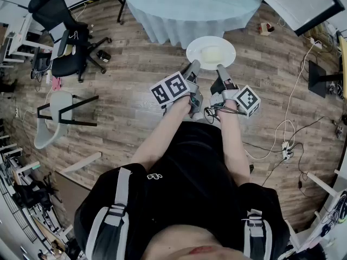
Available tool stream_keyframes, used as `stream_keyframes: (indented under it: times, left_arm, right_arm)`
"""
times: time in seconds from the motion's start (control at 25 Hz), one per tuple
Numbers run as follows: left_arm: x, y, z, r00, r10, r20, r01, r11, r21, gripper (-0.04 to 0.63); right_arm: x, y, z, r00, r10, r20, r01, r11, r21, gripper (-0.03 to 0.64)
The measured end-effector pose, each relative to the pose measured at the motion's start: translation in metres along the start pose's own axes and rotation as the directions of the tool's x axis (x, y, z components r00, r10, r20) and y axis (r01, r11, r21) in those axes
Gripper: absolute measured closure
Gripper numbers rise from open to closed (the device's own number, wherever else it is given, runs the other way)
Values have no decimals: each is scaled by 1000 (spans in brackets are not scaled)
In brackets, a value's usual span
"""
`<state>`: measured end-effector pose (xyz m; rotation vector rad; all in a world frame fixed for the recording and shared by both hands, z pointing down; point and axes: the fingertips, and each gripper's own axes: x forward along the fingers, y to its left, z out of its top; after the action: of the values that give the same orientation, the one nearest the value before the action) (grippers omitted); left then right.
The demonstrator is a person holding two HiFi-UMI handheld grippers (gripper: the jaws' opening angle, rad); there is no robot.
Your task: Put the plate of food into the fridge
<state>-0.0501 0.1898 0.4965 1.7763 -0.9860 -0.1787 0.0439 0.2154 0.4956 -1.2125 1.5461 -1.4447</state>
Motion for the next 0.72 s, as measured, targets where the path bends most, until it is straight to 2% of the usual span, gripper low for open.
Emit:
stream_keyframes:
  times: [0.2,0.36,0.72]
  left_arm:
    - [3,0,-2,1000,0,-8,0,1000,5,537]
    - [7,-5,0,1000,-2,-10,2,1000,16,538]
    - [6,-4,-1,1000,13,-4,-13,999,40,538]
  right_arm:
    - [0,-3,3,1000,4,2,-4,1000,-3,596]
    - [1,-3,6,1000,18,5,-18,999,48,591]
    - [2,-1,2,998,54,-16,-53,996,77,592]
